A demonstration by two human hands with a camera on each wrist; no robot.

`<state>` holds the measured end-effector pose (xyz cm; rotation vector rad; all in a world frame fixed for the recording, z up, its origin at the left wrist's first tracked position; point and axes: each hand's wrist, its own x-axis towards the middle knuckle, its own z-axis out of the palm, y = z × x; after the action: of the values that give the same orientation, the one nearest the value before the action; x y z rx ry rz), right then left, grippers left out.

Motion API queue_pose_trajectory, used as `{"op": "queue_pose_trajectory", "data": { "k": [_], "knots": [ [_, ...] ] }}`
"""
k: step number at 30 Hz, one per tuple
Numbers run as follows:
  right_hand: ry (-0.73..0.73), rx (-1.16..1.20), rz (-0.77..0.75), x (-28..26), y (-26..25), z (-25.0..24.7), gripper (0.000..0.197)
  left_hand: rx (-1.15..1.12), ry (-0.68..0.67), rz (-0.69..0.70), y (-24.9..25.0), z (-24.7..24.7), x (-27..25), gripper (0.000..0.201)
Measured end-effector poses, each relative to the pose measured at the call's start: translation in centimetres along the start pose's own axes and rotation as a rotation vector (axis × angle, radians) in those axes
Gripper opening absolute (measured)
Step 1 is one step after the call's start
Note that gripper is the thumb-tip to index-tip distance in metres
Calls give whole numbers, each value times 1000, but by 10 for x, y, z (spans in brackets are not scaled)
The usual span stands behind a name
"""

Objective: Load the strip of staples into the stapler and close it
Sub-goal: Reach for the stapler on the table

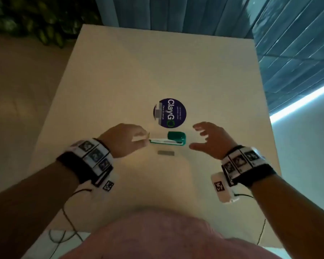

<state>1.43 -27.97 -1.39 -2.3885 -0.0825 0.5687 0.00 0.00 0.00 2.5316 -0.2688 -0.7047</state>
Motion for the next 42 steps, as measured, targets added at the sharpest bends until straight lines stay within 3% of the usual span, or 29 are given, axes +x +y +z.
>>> {"op": "queue_pose_trajectory", "data": {
  "k": [2,6,10,14,16,19,22,25,28,35,42],
  "knots": [
    [-27,1,-12,18,-4,10,58,26,47,82,21,2,29,50],
    [-155,-121,22,37,-5,32,59,84,-34,175,55,22,67,58],
    [-132,-139,32,43,-3,35,44,136,-40,257,68,39,82,40],
    [-141,-129,23,41,-5,32,48,180,-76,288,73,39,87,32],
    [-137,-124,25,40,-6,31,55,297,-117,325,79,35,89,33],
    [-121,-118,51,42,-6,34,36,602,-190,364,94,30,91,29],
    [-100,-100,88,45,-2,39,49,735,-225,369,105,30,94,24],
    [-78,-102,80,46,1,39,50,669,-187,382,106,17,89,27],
    [-87,-109,20,45,3,36,43,451,-121,377,91,-8,70,37],
    [-70,-87,-22,48,8,39,42,-54,147,311,11,-40,16,27],
    [-35,-49,-31,46,13,41,40,-114,322,169,-52,-24,2,30]
  ]
}}
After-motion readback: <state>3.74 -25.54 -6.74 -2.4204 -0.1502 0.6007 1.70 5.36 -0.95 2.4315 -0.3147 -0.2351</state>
